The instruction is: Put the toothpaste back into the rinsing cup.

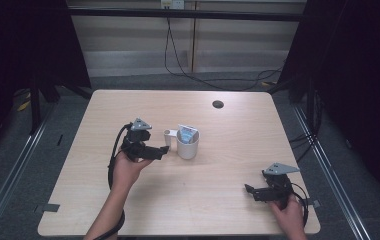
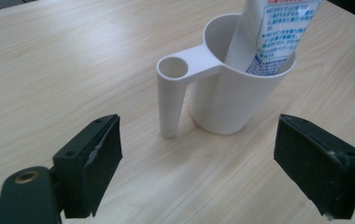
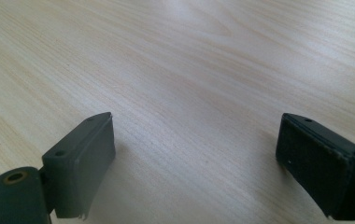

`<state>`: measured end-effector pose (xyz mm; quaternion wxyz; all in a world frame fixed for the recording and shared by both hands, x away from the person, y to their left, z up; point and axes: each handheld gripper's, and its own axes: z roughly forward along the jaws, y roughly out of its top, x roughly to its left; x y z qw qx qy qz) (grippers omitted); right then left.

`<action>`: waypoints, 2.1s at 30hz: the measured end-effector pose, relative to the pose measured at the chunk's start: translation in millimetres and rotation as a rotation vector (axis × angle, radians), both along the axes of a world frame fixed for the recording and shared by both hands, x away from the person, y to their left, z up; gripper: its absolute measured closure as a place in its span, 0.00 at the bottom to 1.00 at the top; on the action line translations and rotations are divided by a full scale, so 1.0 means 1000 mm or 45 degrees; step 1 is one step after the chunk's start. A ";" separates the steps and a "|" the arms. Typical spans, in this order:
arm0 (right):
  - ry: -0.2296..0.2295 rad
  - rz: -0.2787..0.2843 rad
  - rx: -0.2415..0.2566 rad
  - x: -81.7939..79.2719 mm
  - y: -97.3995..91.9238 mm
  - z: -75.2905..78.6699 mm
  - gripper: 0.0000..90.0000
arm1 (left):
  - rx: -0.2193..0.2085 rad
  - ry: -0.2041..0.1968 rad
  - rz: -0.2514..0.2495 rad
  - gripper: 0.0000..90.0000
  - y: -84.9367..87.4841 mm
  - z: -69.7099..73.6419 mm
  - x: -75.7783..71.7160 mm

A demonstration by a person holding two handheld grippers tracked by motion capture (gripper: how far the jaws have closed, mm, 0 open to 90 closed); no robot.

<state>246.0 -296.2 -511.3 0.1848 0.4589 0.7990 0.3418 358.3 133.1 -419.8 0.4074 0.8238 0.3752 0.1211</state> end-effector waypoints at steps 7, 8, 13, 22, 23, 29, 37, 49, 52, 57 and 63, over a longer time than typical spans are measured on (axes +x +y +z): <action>0.002 0.000 0.001 0.000 0.000 0.000 0.13 | 0.016 0.018 0.023 0.17 0.008 -0.010 -0.002; 0.002 0.000 0.001 0.000 0.000 0.000 0.13 | 0.014 0.018 0.024 0.17 0.009 -0.012 -0.002; 0.003 -0.002 0.002 0.000 0.000 0.000 0.13 | 0.036 0.017 0.024 0.17 0.014 -0.019 -0.004; 0.004 -0.002 0.002 0.000 0.000 0.000 0.13 | 0.037 0.038 0.032 0.17 0.027 -0.037 -0.010; 0.002 -0.001 0.001 0.000 0.000 0.000 0.13 | 0.036 0.039 0.037 0.17 0.028 -0.040 -0.010; 0.002 0.000 0.001 0.000 0.000 0.000 0.13 | 0.058 0.059 0.038 0.17 0.036 -0.052 -0.014; 0.004 -0.003 0.002 0.000 0.000 0.000 0.13 | 0.077 0.066 0.075 0.18 0.049 -0.061 -0.018; 0.003 -0.001 0.002 0.000 0.000 0.000 0.13 | 0.124 0.047 0.088 0.17 0.055 -0.071 -0.023; 0.002 0.000 0.001 0.000 0.000 0.000 0.13 | 0.140 0.045 0.080 0.17 0.056 -0.073 -0.024; 0.003 -0.001 0.002 0.000 0.000 0.000 0.13 | 0.167 0.036 0.080 0.16 0.058 -0.077 -0.025; 0.002 -0.001 0.001 0.000 0.000 0.000 0.13 | 0.197 0.028 0.064 0.16 0.058 -0.080 -0.027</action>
